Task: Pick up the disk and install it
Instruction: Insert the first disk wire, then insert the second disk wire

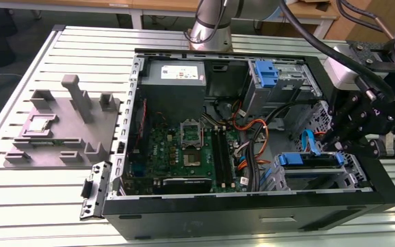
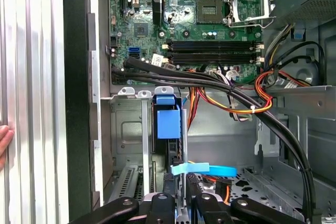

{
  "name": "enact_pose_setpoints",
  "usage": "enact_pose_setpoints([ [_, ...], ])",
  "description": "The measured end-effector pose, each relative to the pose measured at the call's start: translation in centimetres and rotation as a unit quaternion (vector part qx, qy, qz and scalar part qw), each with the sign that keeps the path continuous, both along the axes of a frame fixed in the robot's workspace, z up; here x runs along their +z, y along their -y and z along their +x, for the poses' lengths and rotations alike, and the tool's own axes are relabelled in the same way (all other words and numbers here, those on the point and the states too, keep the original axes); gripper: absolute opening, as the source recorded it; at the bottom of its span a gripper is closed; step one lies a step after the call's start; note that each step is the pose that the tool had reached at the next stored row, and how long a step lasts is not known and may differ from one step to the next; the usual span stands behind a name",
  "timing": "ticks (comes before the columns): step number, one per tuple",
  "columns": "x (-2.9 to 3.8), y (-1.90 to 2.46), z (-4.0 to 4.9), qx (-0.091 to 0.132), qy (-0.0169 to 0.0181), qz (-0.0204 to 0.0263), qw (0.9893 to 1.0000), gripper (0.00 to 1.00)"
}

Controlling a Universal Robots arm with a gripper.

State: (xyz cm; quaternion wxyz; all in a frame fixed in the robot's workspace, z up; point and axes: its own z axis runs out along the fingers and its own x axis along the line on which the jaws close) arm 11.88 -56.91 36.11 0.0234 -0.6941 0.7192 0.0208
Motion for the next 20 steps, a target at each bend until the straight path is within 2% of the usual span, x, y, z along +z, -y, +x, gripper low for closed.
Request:
enact_pose_setpoints([
  [16, -0.01, -0.01, 0.21, 0.000, 0.0000, 0.0001, 1.0000, 0.24],
  [20, -0.01, -0.31, 0.21, 0.000, 0.0000, 0.0001, 1.0000, 0.24],
])
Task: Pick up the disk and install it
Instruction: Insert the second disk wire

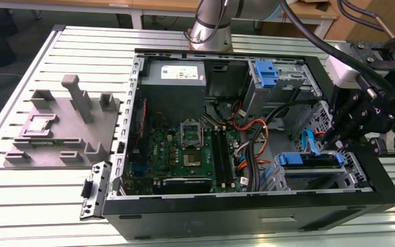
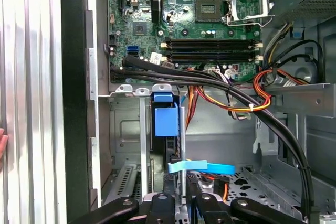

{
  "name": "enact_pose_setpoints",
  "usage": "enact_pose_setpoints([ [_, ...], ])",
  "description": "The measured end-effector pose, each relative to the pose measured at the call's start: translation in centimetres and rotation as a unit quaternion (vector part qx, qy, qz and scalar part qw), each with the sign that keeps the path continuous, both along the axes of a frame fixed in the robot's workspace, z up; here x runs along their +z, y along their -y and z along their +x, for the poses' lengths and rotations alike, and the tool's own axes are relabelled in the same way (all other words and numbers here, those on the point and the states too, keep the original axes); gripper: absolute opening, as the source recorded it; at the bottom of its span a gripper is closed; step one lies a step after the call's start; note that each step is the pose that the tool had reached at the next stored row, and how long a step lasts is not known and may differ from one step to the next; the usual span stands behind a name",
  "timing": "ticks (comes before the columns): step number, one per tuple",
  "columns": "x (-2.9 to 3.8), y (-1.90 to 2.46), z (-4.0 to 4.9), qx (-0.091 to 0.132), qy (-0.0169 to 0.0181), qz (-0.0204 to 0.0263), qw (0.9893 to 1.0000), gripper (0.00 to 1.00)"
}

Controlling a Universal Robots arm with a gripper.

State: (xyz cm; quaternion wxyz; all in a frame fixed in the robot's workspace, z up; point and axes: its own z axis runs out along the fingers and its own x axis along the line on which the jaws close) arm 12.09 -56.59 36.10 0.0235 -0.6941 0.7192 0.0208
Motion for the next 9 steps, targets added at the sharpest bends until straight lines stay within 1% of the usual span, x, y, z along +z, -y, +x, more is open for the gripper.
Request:
enact_pose_setpoints([
  [3, 0.00, -0.33, 0.00, 0.000, 0.0000, 0.0000, 1.0000, 0.24],
  [9, -0.01, -1.19, 0.13, 0.000, 0.0000, 0.0000, 1.0000, 0.24],
])
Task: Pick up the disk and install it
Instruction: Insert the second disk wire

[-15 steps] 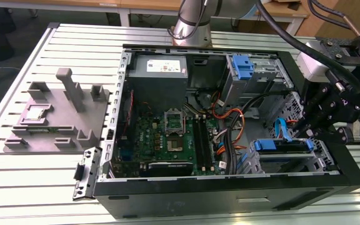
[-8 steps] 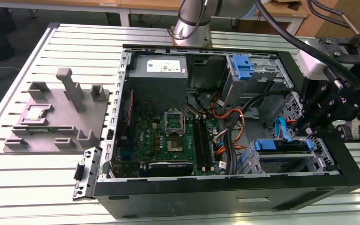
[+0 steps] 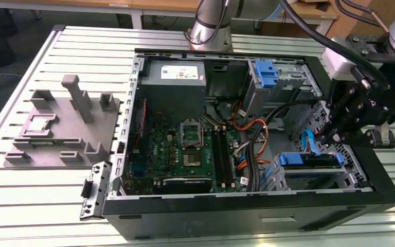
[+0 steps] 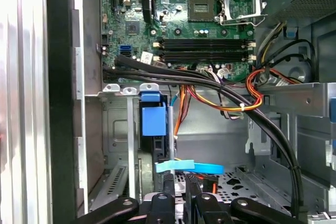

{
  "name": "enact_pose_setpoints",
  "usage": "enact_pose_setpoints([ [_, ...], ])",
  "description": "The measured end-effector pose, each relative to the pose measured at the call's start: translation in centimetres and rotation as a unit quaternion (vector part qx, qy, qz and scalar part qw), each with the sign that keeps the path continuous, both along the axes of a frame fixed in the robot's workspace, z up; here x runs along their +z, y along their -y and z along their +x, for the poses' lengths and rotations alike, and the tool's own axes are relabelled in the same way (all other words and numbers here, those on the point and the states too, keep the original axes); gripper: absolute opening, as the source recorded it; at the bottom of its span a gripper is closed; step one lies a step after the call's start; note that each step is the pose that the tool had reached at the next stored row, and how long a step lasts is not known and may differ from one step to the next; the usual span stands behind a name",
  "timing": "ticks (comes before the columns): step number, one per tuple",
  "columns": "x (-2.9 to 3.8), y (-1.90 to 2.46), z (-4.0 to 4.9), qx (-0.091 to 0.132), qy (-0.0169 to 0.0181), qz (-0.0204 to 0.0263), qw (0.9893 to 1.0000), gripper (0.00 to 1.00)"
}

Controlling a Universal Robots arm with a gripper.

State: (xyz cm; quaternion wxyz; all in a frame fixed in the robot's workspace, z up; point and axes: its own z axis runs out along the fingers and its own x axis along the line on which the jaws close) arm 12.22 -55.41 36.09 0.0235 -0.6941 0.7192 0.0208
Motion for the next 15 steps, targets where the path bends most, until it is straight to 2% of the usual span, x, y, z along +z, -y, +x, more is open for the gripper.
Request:
enact_pose_setpoints([
  [6, -0.04, -0.49, 0.45, 0.000, 0.0000, 0.0000, 1.0000, 0.24],
  [15, -0.18, -0.79, 1.35, 0.000, 0.0000, 0.0000, 1.0000, 0.24],
])
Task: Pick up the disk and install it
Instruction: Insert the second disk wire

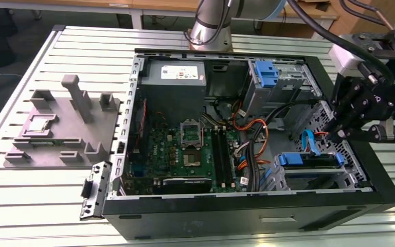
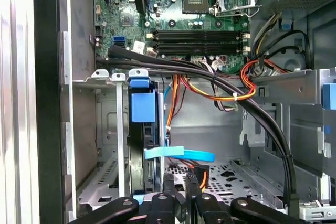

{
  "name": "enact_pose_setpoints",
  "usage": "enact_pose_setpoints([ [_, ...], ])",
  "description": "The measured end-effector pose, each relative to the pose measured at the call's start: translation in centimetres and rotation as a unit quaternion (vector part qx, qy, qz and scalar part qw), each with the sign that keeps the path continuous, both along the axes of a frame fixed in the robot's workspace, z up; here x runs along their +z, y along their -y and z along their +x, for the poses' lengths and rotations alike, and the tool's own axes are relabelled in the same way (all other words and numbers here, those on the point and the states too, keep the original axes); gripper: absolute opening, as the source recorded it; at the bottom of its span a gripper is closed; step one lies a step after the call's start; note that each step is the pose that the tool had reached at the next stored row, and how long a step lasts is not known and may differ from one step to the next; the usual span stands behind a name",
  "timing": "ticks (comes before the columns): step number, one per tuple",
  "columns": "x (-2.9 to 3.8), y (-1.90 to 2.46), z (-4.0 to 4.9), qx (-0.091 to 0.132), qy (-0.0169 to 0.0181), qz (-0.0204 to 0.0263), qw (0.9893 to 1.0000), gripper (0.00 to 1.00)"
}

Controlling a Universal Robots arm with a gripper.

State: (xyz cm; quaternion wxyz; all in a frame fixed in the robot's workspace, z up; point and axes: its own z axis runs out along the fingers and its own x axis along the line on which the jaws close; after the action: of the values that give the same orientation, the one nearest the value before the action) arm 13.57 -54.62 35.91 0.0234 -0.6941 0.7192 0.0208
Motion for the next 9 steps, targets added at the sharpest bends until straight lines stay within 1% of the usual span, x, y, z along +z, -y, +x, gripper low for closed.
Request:
enact_pose_setpoints([
  [4, -0.04, -0.07, 0.28, 0.000, 0.0000, 0.0000, 1.0000, 0.24],
  [9, -0.04, -0.07, 0.30, 0.000, 0.0000, 0.0000, 1.0000, 0.24],
])
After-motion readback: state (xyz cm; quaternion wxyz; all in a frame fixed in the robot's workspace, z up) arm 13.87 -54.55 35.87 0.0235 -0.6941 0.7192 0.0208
